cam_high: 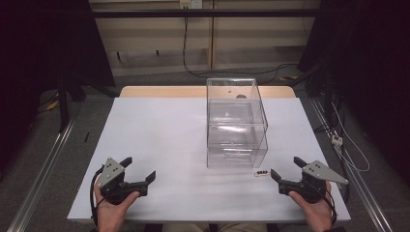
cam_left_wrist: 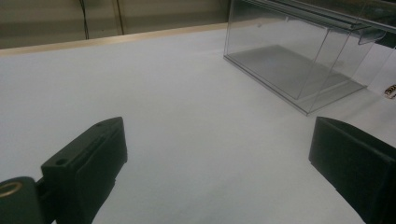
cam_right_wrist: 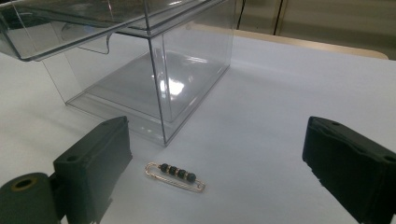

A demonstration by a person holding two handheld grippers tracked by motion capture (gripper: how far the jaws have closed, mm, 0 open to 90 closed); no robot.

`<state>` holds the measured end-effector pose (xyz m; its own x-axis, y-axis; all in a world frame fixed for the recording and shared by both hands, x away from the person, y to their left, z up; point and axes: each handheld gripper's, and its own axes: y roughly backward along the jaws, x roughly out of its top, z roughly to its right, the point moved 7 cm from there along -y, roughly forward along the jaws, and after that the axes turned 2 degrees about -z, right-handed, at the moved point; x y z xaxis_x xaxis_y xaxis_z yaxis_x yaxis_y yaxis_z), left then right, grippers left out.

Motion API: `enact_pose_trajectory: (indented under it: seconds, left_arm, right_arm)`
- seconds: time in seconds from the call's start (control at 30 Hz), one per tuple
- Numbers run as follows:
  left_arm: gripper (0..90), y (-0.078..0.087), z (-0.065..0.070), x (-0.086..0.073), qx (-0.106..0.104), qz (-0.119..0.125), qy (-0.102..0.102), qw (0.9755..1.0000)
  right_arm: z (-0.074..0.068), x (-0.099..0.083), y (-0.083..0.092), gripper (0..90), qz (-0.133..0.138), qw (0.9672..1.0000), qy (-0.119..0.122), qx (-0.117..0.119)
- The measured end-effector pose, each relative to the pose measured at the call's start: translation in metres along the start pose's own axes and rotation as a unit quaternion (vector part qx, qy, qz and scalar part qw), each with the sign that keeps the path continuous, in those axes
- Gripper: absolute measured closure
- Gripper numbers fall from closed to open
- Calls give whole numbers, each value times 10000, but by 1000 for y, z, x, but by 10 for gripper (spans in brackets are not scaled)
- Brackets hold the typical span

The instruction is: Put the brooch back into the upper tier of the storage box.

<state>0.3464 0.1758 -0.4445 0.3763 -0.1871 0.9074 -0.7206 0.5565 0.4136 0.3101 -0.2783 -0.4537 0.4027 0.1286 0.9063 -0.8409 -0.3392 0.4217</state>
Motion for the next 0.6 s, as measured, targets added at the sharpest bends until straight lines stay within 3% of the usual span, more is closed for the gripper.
enact_pose_trajectory:
  seconds: [0.23, 0.37, 0.6]
  left_arm:
    - [36, -4, -1, -1, -55, -114, 9, 9999]
    - [36, -4, 0, -2, -89, -140, 9, 9999]
    - [38, -4, 0, -4, -107, -199, -15, 9997]
  right_arm:
    - [3, -1, 0, 101, -106, 9999, -17, 110]
    - [4, -3, -1, 109, -248, 9995, -65, 187]
    - [3, -3, -6, 137, -557, 9979, 53, 316]
